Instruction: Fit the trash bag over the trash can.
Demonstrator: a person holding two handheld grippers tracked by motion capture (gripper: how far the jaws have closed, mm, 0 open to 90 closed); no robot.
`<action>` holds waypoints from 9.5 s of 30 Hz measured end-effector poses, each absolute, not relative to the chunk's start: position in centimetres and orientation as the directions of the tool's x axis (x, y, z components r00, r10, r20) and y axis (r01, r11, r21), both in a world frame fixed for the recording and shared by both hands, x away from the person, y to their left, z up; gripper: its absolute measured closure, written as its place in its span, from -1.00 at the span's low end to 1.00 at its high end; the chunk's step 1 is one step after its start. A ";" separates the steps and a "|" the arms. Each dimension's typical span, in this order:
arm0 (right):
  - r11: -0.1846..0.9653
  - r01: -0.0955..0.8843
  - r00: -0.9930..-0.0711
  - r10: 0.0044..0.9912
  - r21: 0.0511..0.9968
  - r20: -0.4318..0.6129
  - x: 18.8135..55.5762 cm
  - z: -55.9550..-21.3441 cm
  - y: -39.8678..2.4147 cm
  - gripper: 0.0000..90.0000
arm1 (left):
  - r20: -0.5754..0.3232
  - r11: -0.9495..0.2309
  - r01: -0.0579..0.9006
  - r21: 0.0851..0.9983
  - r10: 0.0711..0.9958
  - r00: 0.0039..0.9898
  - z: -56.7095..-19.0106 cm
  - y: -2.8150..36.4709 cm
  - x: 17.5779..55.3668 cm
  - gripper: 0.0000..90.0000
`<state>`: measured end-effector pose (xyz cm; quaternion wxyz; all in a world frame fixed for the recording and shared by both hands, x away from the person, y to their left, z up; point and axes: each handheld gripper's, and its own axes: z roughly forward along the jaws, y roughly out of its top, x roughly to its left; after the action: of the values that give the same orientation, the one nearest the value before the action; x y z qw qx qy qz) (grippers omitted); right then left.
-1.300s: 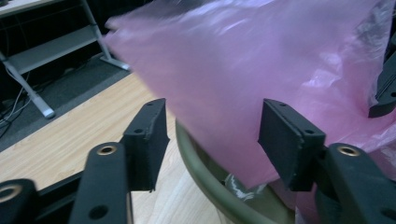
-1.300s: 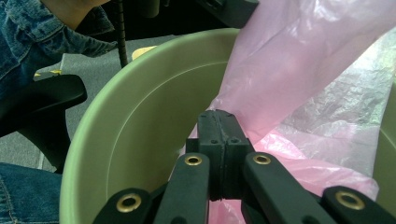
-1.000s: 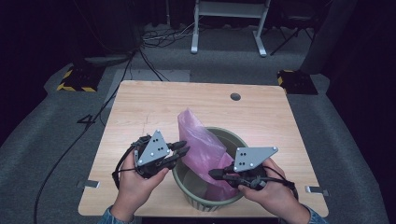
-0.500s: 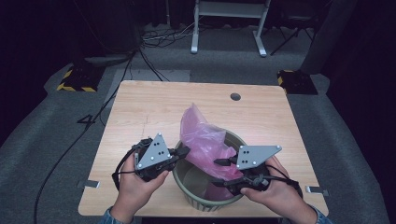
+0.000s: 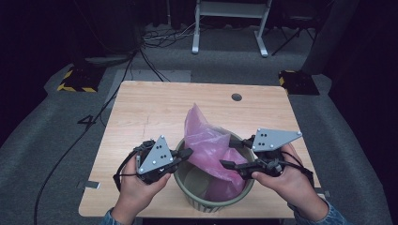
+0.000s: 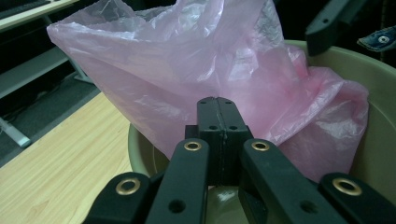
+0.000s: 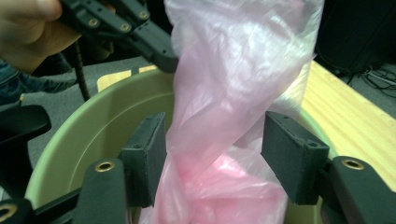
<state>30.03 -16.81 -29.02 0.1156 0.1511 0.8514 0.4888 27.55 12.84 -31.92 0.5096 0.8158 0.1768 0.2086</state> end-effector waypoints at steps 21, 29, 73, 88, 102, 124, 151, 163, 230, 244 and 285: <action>0.539 0.087 -0.949 0.302 0.838 -0.096 28.0 -31.1 -16.9 1.00 | 0.111 -0.404 0.133 0.905 0.526 0.843 -32.8 13.5 27.8 0.81; 0.555 0.066 -0.950 0.288 0.830 -0.117 27.5 -31.2 -16.5 1.00 | 0.089 -0.380 0.143 0.914 0.531 0.843 -32.8 12.7 27.9 -0.07; 0.390 0.116 -0.904 0.423 0.913 -0.066 31.4 -27.0 -17.6 0.12 | 0.172 -0.418 0.026 0.908 0.429 0.887 -31.5 11.3 27.0 1.00; 0.501 0.100 -0.939 0.334 0.860 -0.085 31.3 -28.7 -15.1 1.00 | 0.164 -0.394 0.044 0.918 0.480 0.861 -31.4 12.3 27.3 1.00; 0.469 0.147 -0.910 0.408 0.871 -0.066 28.8 -29.4 -19.4 1.00 | 0.151 -0.378 0.083 0.922 0.550 0.822 -31.7 13.0 27.6 1.00; 0.434 0.148 -0.914 0.402 0.889 -0.044 26.8 -30.2 -19.3 1.00 | 0.191 -0.353 0.047 0.935 0.609 0.770 -30.7 13.5 27.8 1.00; 0.407 0.093 -0.874 0.470 0.909 -0.121 26.7 -26.5 -21.7 0.41 | 0.214 -0.359 0.007 0.933 0.571 0.792 -30.3 12.7 27.6 1.00; 0.436 0.049 -0.910 0.390 0.899 -0.139 29.0 -26.0 -17.8 0.48 | 0.206 -0.360 0.005 0.933 0.546 0.812 -30.5 12.0 27.6 0.99; 0.389 0.117 -0.908 0.415 0.914 -0.060 31.2 -25.5 -18.9 1.00 | 0.202 -0.369 0.005 0.930 0.520 0.830 -30.2 11.8 27.5 1.00; 0.360 0.121 -0.834 0.542 0.925 -0.102 31.7 -23.5 -22.4 1.00 | 0.207 -0.362 0.032 0.932 0.601 0.772 -30.3 15.0 27.2 1.00; 0.328 0.136 -0.819 0.569 0.935 -0.080 33.1 -25.5 -24.0 0.49 | 0.134 -0.312 0.100 0.945 0.645 0.753 -30.9 17.8 27.9 0.62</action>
<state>33.15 -23.97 -25.53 0.2020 0.2233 0.7895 0.5349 27.86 17.85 -30.91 0.5341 0.7688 0.2421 0.2551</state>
